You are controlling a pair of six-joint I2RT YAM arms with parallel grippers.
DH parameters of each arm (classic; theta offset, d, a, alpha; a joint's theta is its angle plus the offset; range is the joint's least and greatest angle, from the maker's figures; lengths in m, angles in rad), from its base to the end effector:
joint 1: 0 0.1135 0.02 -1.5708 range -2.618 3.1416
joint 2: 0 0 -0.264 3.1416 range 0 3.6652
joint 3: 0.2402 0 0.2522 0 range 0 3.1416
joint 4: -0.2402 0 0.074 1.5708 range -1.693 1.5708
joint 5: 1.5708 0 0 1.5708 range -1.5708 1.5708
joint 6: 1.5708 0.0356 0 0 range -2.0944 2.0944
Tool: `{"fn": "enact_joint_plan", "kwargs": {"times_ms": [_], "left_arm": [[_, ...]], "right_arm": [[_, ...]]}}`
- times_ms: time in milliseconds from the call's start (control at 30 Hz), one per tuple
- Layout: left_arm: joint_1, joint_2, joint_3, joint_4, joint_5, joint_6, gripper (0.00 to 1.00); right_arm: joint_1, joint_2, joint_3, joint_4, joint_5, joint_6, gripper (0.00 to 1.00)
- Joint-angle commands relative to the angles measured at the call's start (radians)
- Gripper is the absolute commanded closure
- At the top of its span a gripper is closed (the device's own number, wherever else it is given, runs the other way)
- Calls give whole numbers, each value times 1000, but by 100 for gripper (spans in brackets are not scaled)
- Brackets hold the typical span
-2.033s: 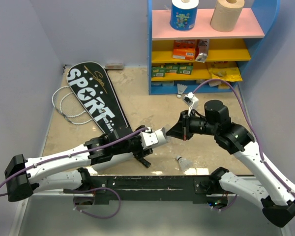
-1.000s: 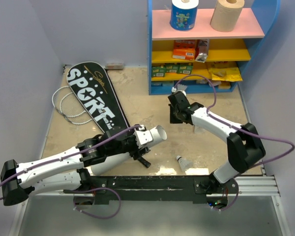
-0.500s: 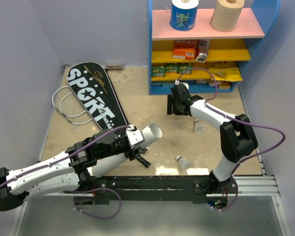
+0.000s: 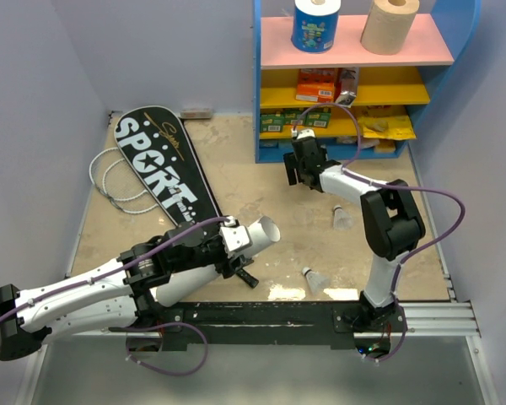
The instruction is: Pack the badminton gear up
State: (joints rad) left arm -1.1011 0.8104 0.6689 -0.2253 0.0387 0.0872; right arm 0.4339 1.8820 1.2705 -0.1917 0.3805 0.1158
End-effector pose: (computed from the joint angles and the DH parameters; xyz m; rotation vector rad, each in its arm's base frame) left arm 0.0854 -0.1712 0.2903 1.1440 1.6457 -0.7024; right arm 0.3777 0.1605 0.1963 -0.1878 2.3011 -0.1744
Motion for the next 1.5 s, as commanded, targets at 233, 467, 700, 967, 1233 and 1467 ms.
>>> {"fn": "enact_joint_plan", "kwargs": {"times_ms": [233,467,700,967,1233,1467], "left_arm": [[-2,-10,-3,63,40,-10,100],[-2,-13,-8,60,47,-9,100],[-2,-17,-9,52,44,-9,100],[-2,-16,-15,52,40,-6,100],[-2,-11,-15,52,35,-6,100],[-3,-5,-15,53,36,-4,100]], "right_arm": [[3,-49,-82,363,81,-341,14],[2,-31,-116,488,34,-419,14],[0,46,-131,650,-2,-493,15],[-14,160,-66,679,-25,-482,15],[-24,187,-49,701,7,-449,15],[-30,178,-45,643,115,-332,20]]}}
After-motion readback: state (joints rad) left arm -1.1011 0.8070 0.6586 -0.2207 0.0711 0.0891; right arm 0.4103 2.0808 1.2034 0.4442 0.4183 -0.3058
